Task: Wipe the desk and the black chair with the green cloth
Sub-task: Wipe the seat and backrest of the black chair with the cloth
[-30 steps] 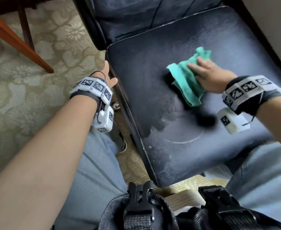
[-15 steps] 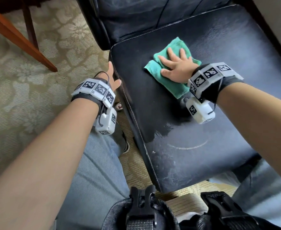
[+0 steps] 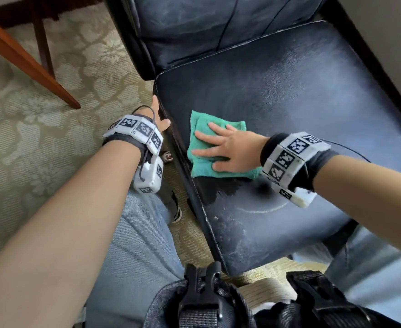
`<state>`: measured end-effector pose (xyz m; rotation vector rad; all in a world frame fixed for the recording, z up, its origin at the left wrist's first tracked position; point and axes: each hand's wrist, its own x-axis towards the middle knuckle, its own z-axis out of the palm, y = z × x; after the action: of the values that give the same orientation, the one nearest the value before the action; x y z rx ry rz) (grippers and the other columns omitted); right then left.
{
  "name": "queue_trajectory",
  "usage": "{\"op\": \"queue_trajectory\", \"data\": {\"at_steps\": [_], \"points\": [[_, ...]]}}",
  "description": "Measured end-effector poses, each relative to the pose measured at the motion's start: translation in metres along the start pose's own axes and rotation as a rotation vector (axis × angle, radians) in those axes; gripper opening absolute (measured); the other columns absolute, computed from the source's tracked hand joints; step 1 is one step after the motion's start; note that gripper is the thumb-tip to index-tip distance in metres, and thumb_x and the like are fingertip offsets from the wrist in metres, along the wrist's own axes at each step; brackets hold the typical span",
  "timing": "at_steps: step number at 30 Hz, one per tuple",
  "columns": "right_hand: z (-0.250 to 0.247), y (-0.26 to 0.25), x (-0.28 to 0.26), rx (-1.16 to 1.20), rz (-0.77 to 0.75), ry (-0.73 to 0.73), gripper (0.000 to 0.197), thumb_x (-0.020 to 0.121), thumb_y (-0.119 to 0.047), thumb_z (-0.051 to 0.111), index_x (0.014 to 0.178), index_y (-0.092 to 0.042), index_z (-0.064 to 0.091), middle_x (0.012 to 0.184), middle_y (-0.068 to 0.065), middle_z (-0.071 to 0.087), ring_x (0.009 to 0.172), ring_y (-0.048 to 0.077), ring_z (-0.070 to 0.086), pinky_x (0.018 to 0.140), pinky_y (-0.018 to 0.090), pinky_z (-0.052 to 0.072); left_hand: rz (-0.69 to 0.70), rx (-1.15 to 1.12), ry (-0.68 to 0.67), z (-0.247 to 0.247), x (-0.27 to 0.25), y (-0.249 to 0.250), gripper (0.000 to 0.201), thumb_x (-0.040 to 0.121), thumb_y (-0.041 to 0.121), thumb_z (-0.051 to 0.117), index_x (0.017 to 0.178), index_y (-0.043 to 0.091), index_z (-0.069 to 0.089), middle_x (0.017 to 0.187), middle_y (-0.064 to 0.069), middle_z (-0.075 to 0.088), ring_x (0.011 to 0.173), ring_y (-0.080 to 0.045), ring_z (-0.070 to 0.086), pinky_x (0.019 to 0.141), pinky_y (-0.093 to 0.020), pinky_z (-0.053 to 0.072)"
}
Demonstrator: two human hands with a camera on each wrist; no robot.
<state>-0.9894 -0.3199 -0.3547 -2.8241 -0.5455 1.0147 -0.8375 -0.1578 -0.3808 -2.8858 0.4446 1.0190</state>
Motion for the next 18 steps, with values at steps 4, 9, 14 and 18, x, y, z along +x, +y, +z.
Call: {"op": "queue_trajectory", "data": {"at_steps": [4, 9, 14, 18], "points": [[0.005, 0.014, -0.026, 0.541, -0.012, 0.28, 0.044, 0.095, -0.031, 0.051, 0.138, -0.026, 0.046, 0.15, 0.001, 0.037, 0.141, 0.017, 0.026, 0.116, 0.031, 0.016, 0.065, -0.026, 0.141, -0.002, -0.001, 0.006, 0.062, 0.094, 0.036, 0.052, 0.143, 0.006, 0.029, 0.144, -0.02, 0.036, 0.128, -0.038, 0.04, 0.104, -0.049, 0.036], [0.022, 0.042, -0.039, 0.623, 0.599, 0.632, 0.052, 0.088, -0.036, 0.061, 0.134, -0.015, 0.049, 0.13, 0.016, 0.047, 0.126, 0.033, 0.04, 0.105, 0.035, 0.033, 0.334, -0.033, 0.256, 0.002, -0.027, 0.043, 0.055, 0.091, 0.031, 0.055, 0.14, 0.01, 0.04, 0.144, -0.013, 0.037, 0.133, -0.032, 0.034, 0.107, -0.039, 0.03], [0.023, 0.031, -0.03, 0.581, 0.693, 0.577, 0.037, 0.085, -0.033, 0.065, 0.117, -0.016, 0.059, 0.126, 0.011, 0.042, 0.124, 0.029, 0.034, 0.095, 0.039, 0.041, 0.461, 0.11, 0.188, 0.01, -0.056, 0.073, 0.051, 0.091, 0.035, 0.057, 0.137, 0.017, 0.045, 0.14, -0.01, 0.038, 0.129, -0.029, 0.029, 0.104, -0.043, 0.035], [0.013, 0.03, -0.025, 0.616, 0.679, 0.602, 0.021, 0.089, -0.019, 0.054, 0.107, -0.016, 0.065, 0.121, 0.013, 0.045, 0.122, 0.031, 0.035, 0.097, 0.038, 0.04, 0.451, 0.202, 0.232, 0.011, -0.061, 0.076, 0.027, 0.092, 0.026, 0.056, 0.118, 0.018, 0.054, 0.13, -0.007, 0.042, 0.122, -0.027, 0.033, 0.094, -0.041, 0.036]]}}
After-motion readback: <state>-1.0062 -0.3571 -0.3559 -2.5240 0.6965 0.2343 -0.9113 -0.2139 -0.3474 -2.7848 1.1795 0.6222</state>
